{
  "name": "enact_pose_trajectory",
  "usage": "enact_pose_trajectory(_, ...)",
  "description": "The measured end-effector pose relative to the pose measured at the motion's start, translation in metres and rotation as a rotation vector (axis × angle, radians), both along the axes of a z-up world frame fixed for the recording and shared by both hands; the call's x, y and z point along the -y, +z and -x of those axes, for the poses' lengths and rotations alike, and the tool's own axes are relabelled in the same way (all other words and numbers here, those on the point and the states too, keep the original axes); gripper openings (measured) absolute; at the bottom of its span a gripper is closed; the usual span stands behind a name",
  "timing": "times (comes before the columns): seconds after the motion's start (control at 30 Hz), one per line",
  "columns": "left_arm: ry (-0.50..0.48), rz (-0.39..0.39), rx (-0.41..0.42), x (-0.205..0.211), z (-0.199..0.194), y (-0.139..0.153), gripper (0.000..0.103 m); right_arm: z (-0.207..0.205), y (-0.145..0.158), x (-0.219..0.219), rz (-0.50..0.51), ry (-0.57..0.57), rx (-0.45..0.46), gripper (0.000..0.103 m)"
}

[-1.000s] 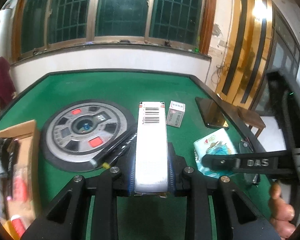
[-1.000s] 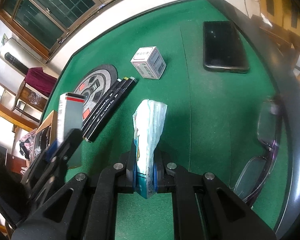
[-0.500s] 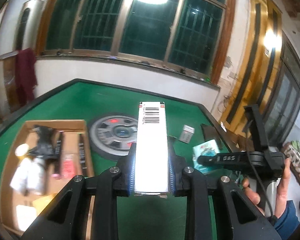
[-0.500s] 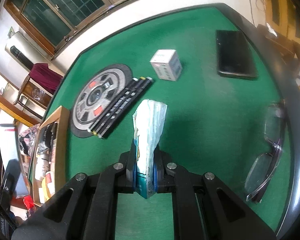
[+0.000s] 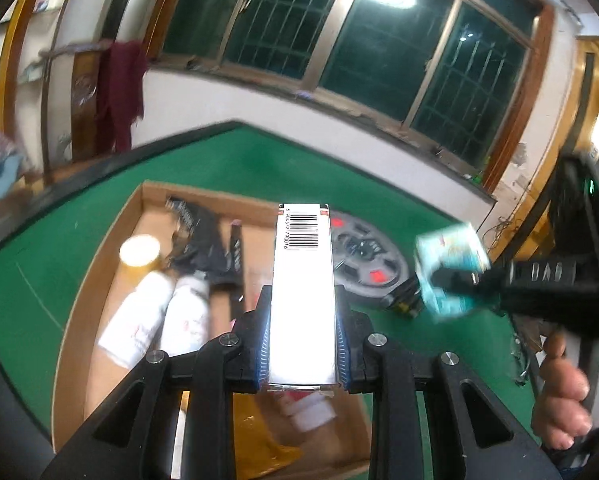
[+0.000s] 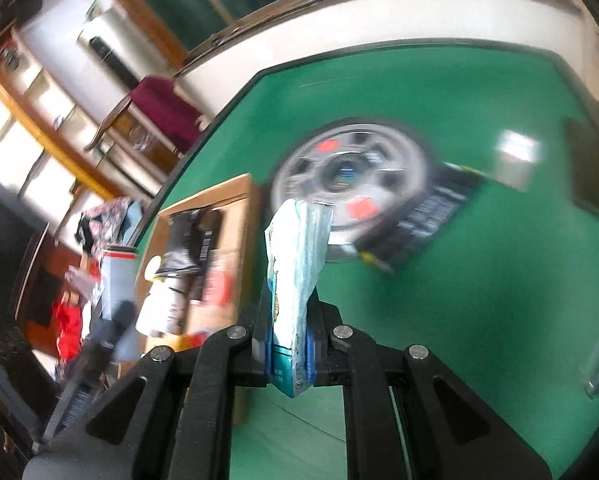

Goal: Organize objects
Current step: 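Carry barcode box and tissue pack into the cardboard box and open both grippers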

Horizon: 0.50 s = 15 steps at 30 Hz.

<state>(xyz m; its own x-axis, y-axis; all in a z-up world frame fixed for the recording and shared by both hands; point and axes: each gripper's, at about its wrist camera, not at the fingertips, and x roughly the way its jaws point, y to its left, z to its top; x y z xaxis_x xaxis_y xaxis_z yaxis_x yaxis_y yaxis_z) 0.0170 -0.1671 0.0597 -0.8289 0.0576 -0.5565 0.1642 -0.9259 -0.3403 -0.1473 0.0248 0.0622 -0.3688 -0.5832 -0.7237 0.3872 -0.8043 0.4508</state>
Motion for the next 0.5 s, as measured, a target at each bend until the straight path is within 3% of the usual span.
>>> enact_pose_trajectory(0.23, 0.035, -0.022, 0.108, 0.011, 0.011, -0.032, 0.023, 0.019, -0.020, 0.082, -0.051, 0.117, 0.056, 0.009)
enact_pose_trajectory(0.5, 0.062, -0.048, 0.135, 0.023, 0.013, -0.042, 0.023, 0.042, -0.053, 0.123, -0.099, 0.147, 0.138, 0.009)
